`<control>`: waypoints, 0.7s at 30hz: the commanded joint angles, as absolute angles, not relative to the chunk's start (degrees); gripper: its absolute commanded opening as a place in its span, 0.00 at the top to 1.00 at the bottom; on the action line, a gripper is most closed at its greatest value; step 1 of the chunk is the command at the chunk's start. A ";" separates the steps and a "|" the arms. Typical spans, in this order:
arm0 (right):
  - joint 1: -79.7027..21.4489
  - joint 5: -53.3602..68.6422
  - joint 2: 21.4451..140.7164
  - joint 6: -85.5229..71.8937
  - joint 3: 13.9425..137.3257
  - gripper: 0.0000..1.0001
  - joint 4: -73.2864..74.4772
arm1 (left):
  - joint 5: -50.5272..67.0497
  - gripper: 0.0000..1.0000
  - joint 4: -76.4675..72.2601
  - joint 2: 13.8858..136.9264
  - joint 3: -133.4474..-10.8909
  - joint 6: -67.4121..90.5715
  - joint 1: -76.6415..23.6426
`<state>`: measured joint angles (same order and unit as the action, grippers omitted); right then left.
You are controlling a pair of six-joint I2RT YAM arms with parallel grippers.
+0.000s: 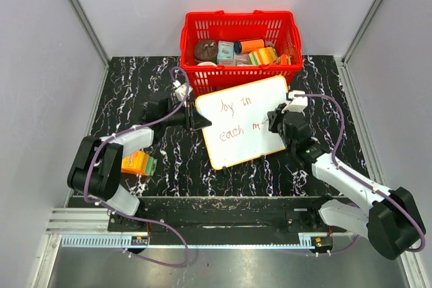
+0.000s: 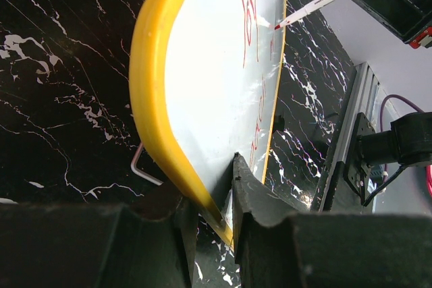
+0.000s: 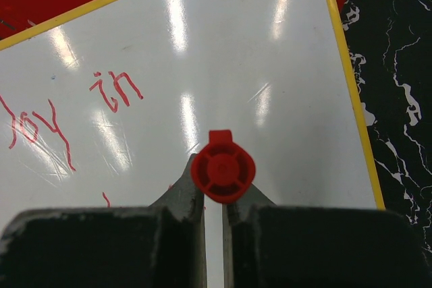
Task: Write a sentence on the whiteboard
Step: Write on the whiteboard with the whiteboard.
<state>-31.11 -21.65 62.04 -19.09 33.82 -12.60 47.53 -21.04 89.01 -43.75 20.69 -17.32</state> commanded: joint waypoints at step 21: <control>-29.79 -20.83 65.30 -20.04 35.77 1.00 -18.11 | 39.81 1.00 -17.49 91.14 -43.24 9.93 -18.63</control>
<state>-30.20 -21.56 64.69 -19.25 34.17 -16.03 47.53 -21.02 89.01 -43.75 20.62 -17.34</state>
